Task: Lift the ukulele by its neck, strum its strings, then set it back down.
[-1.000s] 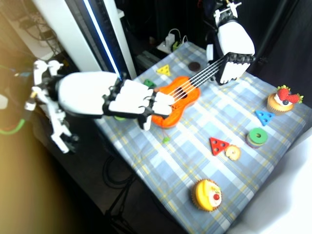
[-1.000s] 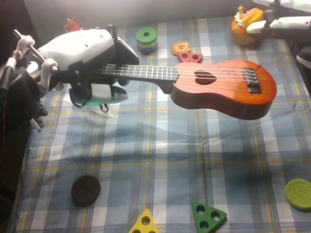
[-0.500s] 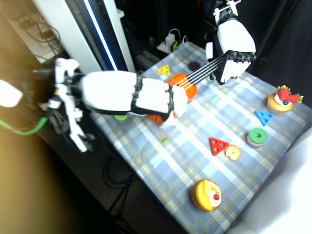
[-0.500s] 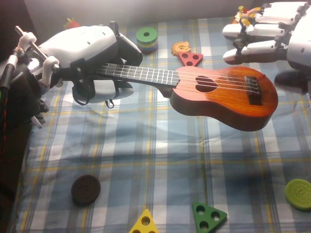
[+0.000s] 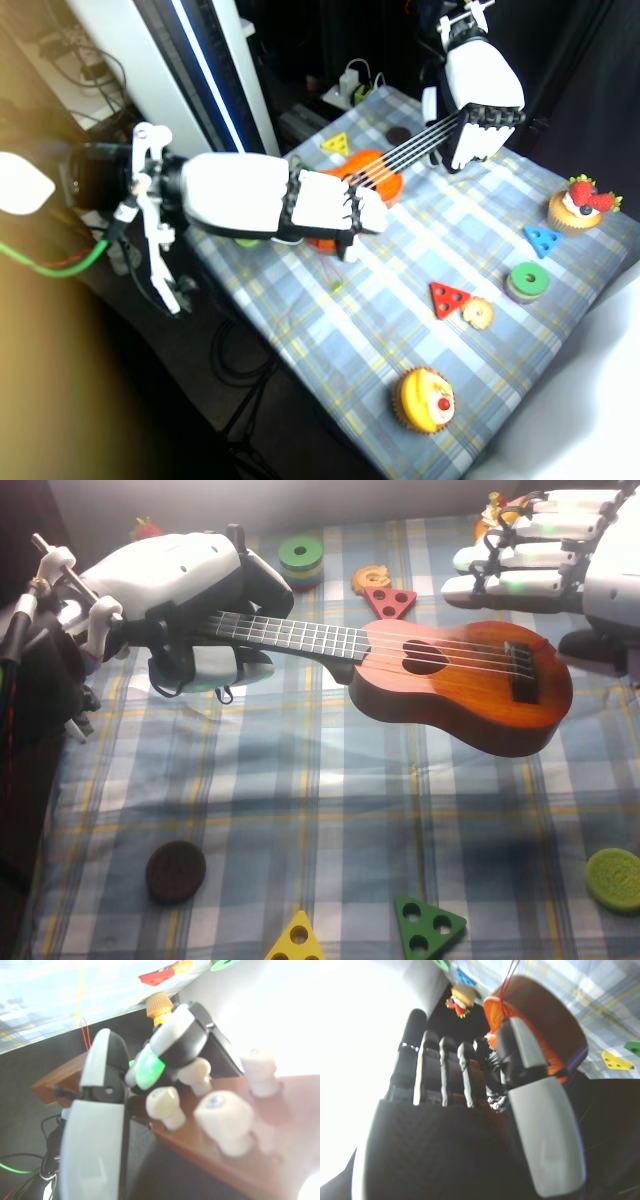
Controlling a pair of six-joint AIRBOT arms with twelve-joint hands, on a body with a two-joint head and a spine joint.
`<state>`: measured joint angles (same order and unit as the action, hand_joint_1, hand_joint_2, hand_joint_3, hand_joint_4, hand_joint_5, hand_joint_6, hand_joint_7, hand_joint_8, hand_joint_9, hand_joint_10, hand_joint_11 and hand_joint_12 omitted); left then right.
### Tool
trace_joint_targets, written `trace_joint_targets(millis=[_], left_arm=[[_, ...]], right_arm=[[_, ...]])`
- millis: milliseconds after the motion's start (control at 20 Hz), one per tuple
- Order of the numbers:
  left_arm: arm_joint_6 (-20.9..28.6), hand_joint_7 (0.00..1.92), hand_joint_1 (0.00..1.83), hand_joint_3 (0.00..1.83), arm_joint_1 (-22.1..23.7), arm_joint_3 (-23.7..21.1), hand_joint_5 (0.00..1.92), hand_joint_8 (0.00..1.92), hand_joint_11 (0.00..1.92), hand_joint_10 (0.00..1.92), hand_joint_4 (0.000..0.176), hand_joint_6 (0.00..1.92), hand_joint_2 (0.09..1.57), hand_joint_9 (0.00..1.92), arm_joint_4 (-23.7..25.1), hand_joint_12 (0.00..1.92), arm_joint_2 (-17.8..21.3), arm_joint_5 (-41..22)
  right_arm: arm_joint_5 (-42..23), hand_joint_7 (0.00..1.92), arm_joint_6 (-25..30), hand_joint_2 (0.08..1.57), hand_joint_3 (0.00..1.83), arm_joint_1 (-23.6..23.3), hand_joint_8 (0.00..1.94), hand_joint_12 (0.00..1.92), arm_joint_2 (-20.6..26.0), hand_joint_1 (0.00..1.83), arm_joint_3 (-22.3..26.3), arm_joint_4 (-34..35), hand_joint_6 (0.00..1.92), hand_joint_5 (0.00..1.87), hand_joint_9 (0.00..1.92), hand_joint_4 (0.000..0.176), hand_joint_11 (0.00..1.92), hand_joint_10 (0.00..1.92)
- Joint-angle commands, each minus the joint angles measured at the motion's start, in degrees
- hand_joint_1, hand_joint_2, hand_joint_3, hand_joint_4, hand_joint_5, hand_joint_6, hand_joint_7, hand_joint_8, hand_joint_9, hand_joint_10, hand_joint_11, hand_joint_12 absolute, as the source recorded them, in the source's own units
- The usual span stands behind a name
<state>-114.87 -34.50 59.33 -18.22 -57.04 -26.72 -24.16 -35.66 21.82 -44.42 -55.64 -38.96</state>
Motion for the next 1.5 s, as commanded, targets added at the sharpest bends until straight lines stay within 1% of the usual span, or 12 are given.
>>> trace_joint_targets(millis=[0, 150, 200, 350, 450, 500, 900, 1000, 1150, 1350, 1400, 1450], left_arm=[[0.35, 1.27, 1.29, 0.01, 0.93, -0.14, 0.94, 1.92, 1.56, 1.92, 0.000, 1.92, 1.25, 1.44, 0.51, 1.92, -0.05, -6.95], [0.35, 1.25, 1.31, 0.00, 0.82, -0.13, 0.92, 1.92, 1.54, 1.92, 0.000, 1.92, 1.23, 1.43, 0.48, 1.92, -0.05, -6.90], [0.35, 1.28, 1.31, 0.00, 0.75, -0.13, 0.90, 1.92, 1.55, 1.92, 0.000, 1.92, 1.22, 1.47, 0.44, 1.92, -0.05, -6.90], [0.35, 1.28, 1.27, 0.00, 0.60, -0.05, 0.90, 1.92, 1.57, 1.92, 0.000, 1.92, 1.23, 1.48, 0.19, 1.92, -0.05, -6.86], [0.35, 1.27, 1.25, 0.00, 0.52, 0.01, 0.92, 1.92, 1.56, 1.92, 0.000, 1.92, 1.24, 1.47, 0.14, 1.92, -0.04, -6.79], [0.35, 1.25, 1.27, 0.00, 0.46, 0.06, 0.94, 1.92, 1.56, 1.92, 0.000, 1.92, 1.23, 1.44, 0.10, 1.92, 0.00, -6.67], [0.26, 1.28, 1.25, 0.00, 0.32, 0.39, 0.96, 1.92, 1.58, 1.92, 0.000, 1.92, 1.24, 1.47, -0.37, 1.92, -0.15, -6.14], [0.26, 1.29, 1.28, 0.00, 0.30, 0.45, 0.97, 1.92, 1.58, 1.92, 0.000, 1.92, 1.23, 1.47, -0.52, 1.92, -0.20, -6.14], [0.24, 1.33, 1.25, 0.00, 0.08, 0.92, 0.96, 1.92, 1.62, 1.92, 0.000, 1.92, 1.23, 1.51, -1.22, 1.92, -0.45, -5.83], [-2.17, 1.31, 1.20, 0.01, -0.15, 1.33, 0.94, 1.92, 1.60, 1.92, 0.000, 1.92, 1.25, 1.50, -3.44, 1.92, -1.08, -4.87], [-2.18, 1.28, 1.23, 0.00, -0.35, 1.55, 0.92, 1.92, 1.56, 1.92, 0.000, 1.92, 1.24, 1.45, -3.88, 1.92, -1.26, -4.75], [-2.18, 1.28, 1.25, 0.00, -0.49, 1.65, 0.92, 1.92, 1.56, 1.92, 0.000, 1.92, 1.24, 1.43, -4.14, 1.92, -1.35, -4.70]], right_arm=[[-4.79, 0.11, 0.42, 1.53, 0.00, -0.97, 0.01, 0.89, 0.25, 0.76, -0.12, 1.02, 0.01, 0.16, 0.11, 0.000, 0.00, 0.07], [-4.66, 0.11, 1.81, 1.55, 0.00, -0.97, 0.00, 1.05, 0.29, 0.82, -0.05, -0.44, 0.01, 0.18, 0.10, 0.000, 0.00, 0.07], [-4.66, 0.13, 2.13, 1.54, 0.00, -0.97, 0.01, 0.74, 0.40, 0.93, 0.04, -0.79, 0.02, 0.22, 0.07, 0.000, 0.00, 0.05], [-4.64, 0.12, 2.27, 1.57, 0.00, -0.97, 0.00, 0.49, 1.01, 0.83, 0.50, -1.17, 0.08, 0.45, 0.03, 0.000, 0.00, 0.03], [-4.59, 0.11, 2.27, 1.57, 0.00, -0.97, 0.00, 0.05, 1.61, 0.87, 0.68, -1.18, 0.08, 0.55, 0.00, 0.000, 0.00, 0.00], [-4.54, 0.11, 2.27, 1.53, 0.00, -0.98, 0.01, 0.00, 1.97, 1.03, 0.86, -1.20, 0.08, 0.61, 0.00, 0.000, 0.00, 0.00], [-3.99, 0.18, 7.81, 1.57, 0.00, -2.50, 0.01, 0.02, 2.56, 0.89, 1.83, -8.27, 0.04, 0.64, 0.01, 0.000, 0.01, 0.01], [-5.12, 0.17, 10.66, 1.57, 0.00, -2.96, 0.01, 0.74, 2.32, 0.86, 1.80, -10.66, 0.01, 0.67, 0.02, 0.000, 0.00, 0.03], [-9.63, 0.23, 12.99, 1.57, 0.00, -3.08, 0.00, 0.34, 3.19, 0.69, 1.99, -10.61, 0.00, 0.69, 0.07, 0.000, 0.00, 0.02], [-11.99, 0.27, 12.58, 1.51, 0.05, -4.27, 0.01, 0.62, 4.42, 0.82, 3.03, -9.63, 0.01, 0.72, 0.14, 0.000, 0.00, 0.02], [-11.80, 0.26, 11.99, 1.24, 0.58, -6.27, 0.05, 0.10, 5.25, 0.83, 3.31, -9.64, 0.00, 0.71, 0.08, 0.000, 0.00, 0.01], [-11.50, 0.31, 11.64, 1.06, 0.90, -7.98, 0.02, 0.02, 5.98, 0.90, 3.42, -9.64, 0.01, 0.69, 0.06, 0.000, 0.00, 0.01]])
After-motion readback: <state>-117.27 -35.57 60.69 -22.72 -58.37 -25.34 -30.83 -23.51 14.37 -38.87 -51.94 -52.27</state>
